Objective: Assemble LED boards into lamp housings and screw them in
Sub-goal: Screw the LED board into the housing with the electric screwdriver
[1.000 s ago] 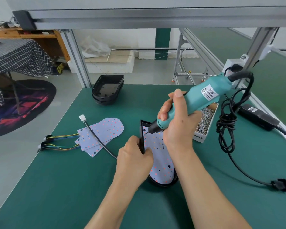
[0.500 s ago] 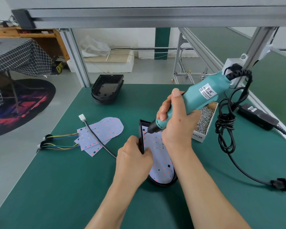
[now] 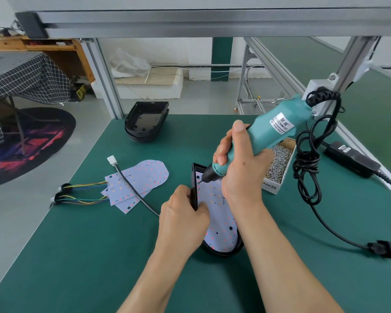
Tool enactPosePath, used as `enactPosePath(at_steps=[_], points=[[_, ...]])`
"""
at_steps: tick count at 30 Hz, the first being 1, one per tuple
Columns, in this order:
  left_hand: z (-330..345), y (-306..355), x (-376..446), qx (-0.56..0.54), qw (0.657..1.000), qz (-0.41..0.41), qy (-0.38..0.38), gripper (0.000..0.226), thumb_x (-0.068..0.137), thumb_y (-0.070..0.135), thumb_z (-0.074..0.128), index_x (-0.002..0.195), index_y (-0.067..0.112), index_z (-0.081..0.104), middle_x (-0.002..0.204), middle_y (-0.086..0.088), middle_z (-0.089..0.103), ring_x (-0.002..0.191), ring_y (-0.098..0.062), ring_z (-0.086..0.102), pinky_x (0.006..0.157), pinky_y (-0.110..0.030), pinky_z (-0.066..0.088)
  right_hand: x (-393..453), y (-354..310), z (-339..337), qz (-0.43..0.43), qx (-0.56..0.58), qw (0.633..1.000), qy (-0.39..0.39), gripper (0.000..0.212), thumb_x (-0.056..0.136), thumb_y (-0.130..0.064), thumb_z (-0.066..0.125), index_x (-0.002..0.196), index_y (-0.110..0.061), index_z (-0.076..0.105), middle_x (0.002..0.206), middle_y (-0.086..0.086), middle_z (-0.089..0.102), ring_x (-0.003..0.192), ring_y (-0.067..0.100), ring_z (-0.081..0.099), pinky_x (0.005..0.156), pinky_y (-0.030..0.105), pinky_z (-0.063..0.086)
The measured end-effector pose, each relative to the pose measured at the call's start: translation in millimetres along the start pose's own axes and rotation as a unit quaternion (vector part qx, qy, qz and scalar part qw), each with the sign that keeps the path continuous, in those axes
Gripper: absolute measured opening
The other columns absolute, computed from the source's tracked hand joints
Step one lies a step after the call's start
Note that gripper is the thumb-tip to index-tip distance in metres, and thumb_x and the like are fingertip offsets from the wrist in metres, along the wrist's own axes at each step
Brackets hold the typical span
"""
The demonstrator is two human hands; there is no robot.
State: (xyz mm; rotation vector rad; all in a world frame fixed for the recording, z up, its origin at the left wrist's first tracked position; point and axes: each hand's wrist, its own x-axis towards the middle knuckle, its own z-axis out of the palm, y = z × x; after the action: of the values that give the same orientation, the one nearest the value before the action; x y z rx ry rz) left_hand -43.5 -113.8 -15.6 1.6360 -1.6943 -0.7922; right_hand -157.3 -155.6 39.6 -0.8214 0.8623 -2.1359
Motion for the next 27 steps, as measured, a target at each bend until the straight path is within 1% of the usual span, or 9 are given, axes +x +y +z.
enactPosePath(at_steps=[2, 3, 9, 12, 16, 21, 24, 25, 27], points=[[0, -1, 0, -0.001, 1.000, 0.003, -0.004, 0.028, 0.090, 0.019, 0.063, 0.073, 0.019, 0.040, 0.057, 0.029, 0.051, 0.059, 0.004, 0.048, 0.053, -0.012, 0.037, 0, 0, 0, 0.004, 0.003, 1.000, -0.003, 0.024, 0.086, -0.032, 0.070, 0.077, -0.016, 0.055, 0.054, 0.005, 0.050, 0.041, 0.021, 0.038, 0.049, 0.030, 0.037], [0, -2, 0, -0.001, 1.000, 0.002, -0.005, 0.026, 0.090, 0.019, 0.063, 0.075, 0.018, 0.042, 0.057, 0.031, 0.051, 0.060, 0.003, 0.048, 0.053, -0.013, 0.037, 0, 0, 0, 0.007, 0.005, 1.000, -0.003, 0.024, 0.086, -0.033, 0.070, 0.079, -0.015, 0.055, 0.054, 0.006, 0.051, 0.041, 0.020, 0.038, 0.049, 0.030, 0.037], [1, -5, 0, -0.003, 1.000, -0.001, 0.002, 0.020, 0.089, 0.021, 0.064, 0.079, 0.016, 0.048, 0.055, 0.023, 0.051, 0.059, 0.000, 0.048, 0.053, -0.015, 0.038, 0, 2, 0, 0.002, 0.000, 1.000, -0.004, 0.025, 0.088, -0.031, 0.069, 0.073, -0.019, 0.054, 0.053, 0.004, 0.049, 0.041, 0.020, 0.038, 0.049, 0.031, 0.037], [1, -6, 0, 0.000, 1.000, 0.000, -0.002, 0.020, 0.089, 0.021, 0.064, 0.079, 0.017, 0.048, 0.058, 0.027, 0.052, 0.060, 0.000, 0.048, 0.054, -0.014, 0.038, 0, 1, 1, 0.001, -0.005, 1.000, -0.008, 0.024, 0.088, -0.031, 0.069, 0.070, -0.022, 0.056, 0.053, 0.004, 0.050, 0.041, 0.020, 0.039, 0.049, 0.031, 0.037], [0, -7, 0, 0.001, 1.000, -0.006, -0.004, 0.021, 0.089, 0.022, 0.064, 0.078, 0.016, 0.047, 0.059, 0.027, 0.052, 0.060, 0.000, 0.048, 0.052, -0.015, 0.038, 0, 2, 0, 0.003, 0.007, 1.000, -0.014, 0.020, 0.088, -0.031, 0.070, 0.077, -0.018, 0.059, 0.054, 0.006, 0.051, 0.041, 0.020, 0.039, 0.048, 0.029, 0.039], [-2, -6, 1, -0.007, 0.999, -0.028, -0.028, 0.019, 0.089, 0.023, 0.064, 0.079, 0.018, 0.050, 0.056, 0.025, 0.051, 0.057, -0.002, 0.046, 0.050, -0.015, 0.036, -1, 1, -1, 0.016, 0.012, 1.000, -0.015, 0.025, 0.086, -0.035, 0.070, 0.085, -0.012, 0.061, 0.056, 0.008, 0.051, 0.043, 0.020, 0.041, 0.052, 0.031, 0.038], [-3, -4, 3, -0.014, 0.999, -0.038, -0.034, 0.020, 0.089, 0.024, 0.065, 0.077, 0.020, 0.049, 0.056, 0.013, 0.048, 0.055, -0.007, 0.045, 0.047, -0.018, 0.033, 2, -10, -6, 0.008, 0.038, 0.999, -0.001, 0.026, 0.087, -0.037, 0.069, 0.085, -0.012, 0.064, 0.057, 0.007, 0.052, 0.044, 0.020, 0.041, 0.053, 0.031, 0.038], [-3, -5, 2, -0.012, 0.998, -0.042, -0.037, 0.019, 0.089, 0.025, 0.065, 0.078, 0.019, 0.050, 0.059, 0.012, 0.047, 0.058, -0.008, 0.048, 0.047, -0.019, 0.031, 4, -16, -8, 0.003, 0.052, 0.999, 0.003, 0.023, 0.087, -0.037, 0.068, 0.084, -0.014, 0.065, 0.057, 0.006, 0.052, 0.044, 0.019, 0.040, 0.052, 0.029, 0.038], [-4, -7, 1, -0.021, 0.997, -0.058, -0.047, 0.018, 0.090, 0.028, 0.065, 0.080, 0.018, 0.054, 0.060, 0.011, 0.050, 0.070, -0.020, 0.063, 0.053, -0.026, 0.038, 9, -28, -15, -0.009, 0.072, 0.997, 0.012, 0.021, 0.089, -0.037, 0.067, 0.082, -0.017, 0.066, 0.058, 0.004, 0.052, 0.044, 0.018, 0.041, 0.052, 0.027, 0.038]])
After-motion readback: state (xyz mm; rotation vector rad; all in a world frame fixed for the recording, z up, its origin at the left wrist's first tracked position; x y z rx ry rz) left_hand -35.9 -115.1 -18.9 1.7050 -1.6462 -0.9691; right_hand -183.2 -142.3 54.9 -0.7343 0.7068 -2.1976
